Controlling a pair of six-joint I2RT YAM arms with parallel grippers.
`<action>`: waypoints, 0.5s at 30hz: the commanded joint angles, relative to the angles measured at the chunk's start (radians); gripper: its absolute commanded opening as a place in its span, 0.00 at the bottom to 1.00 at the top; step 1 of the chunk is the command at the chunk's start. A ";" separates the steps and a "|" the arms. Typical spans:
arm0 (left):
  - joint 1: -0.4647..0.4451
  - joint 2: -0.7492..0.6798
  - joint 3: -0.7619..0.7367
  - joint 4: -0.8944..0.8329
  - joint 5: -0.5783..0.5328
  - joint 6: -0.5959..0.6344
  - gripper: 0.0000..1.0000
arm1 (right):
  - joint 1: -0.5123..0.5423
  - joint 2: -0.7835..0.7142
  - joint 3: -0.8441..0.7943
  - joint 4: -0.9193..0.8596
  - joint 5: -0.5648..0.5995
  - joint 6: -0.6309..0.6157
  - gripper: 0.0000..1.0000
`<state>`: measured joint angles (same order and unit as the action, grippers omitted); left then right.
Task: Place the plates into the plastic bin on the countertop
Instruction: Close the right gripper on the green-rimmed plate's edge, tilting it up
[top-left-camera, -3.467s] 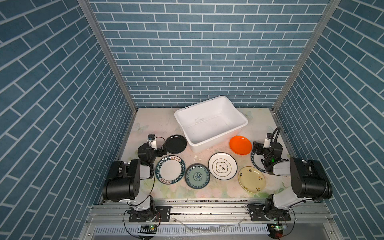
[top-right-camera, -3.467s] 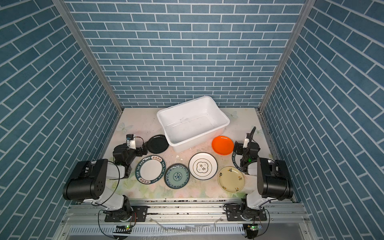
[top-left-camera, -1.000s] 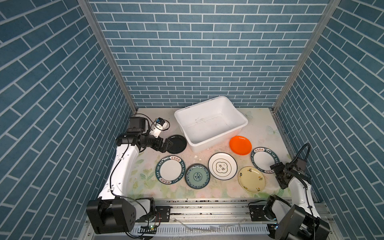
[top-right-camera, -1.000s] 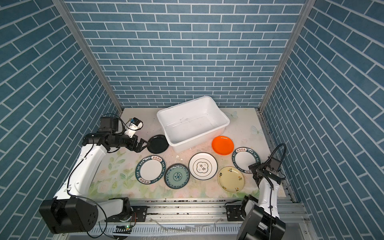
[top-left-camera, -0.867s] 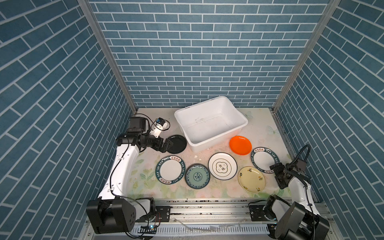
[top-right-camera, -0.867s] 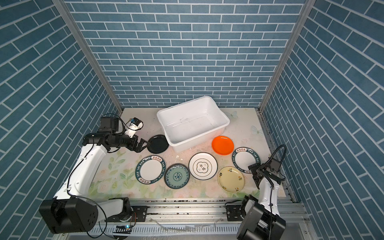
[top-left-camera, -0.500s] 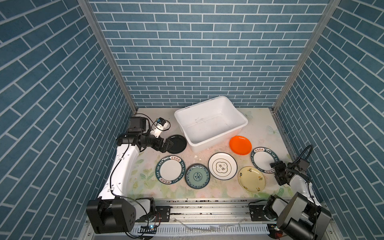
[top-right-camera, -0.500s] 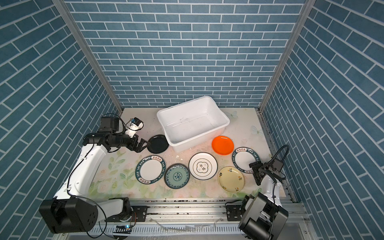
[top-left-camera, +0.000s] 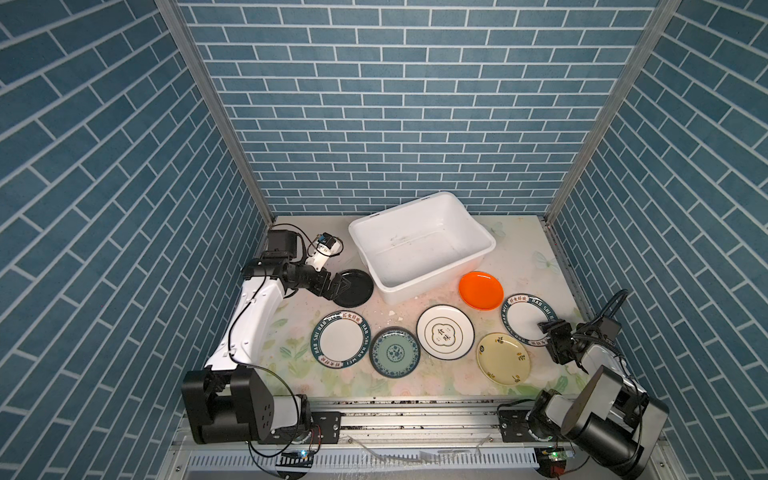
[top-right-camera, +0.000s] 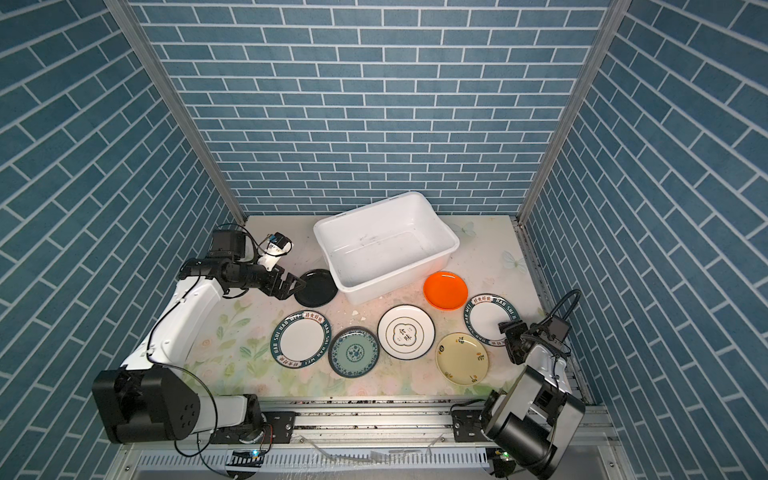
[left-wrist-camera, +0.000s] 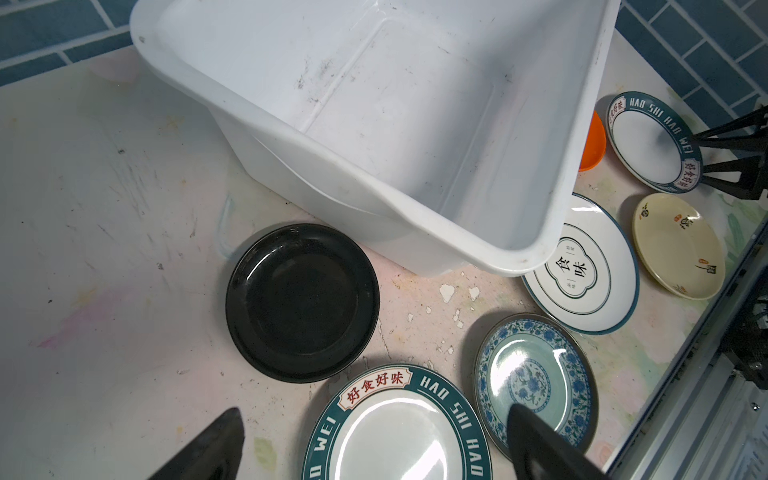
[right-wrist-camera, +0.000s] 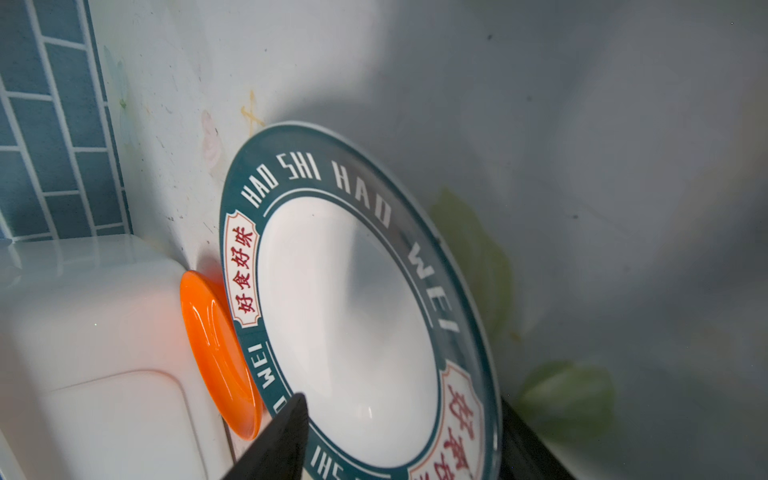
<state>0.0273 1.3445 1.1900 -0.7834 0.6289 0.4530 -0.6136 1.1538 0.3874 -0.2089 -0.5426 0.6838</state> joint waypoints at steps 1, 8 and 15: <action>-0.004 0.010 0.004 0.014 0.041 0.008 0.99 | -0.002 0.051 -0.038 -0.096 0.015 -0.006 0.66; -0.004 0.003 -0.012 0.030 0.072 -0.012 1.00 | -0.009 0.081 -0.033 -0.083 0.004 -0.008 0.62; -0.005 -0.006 -0.029 0.056 0.079 -0.032 1.00 | -0.014 0.108 -0.033 -0.062 -0.022 -0.012 0.51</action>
<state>0.0273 1.3540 1.1809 -0.7448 0.6823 0.4339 -0.6304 1.2186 0.3939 -0.1741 -0.6025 0.6804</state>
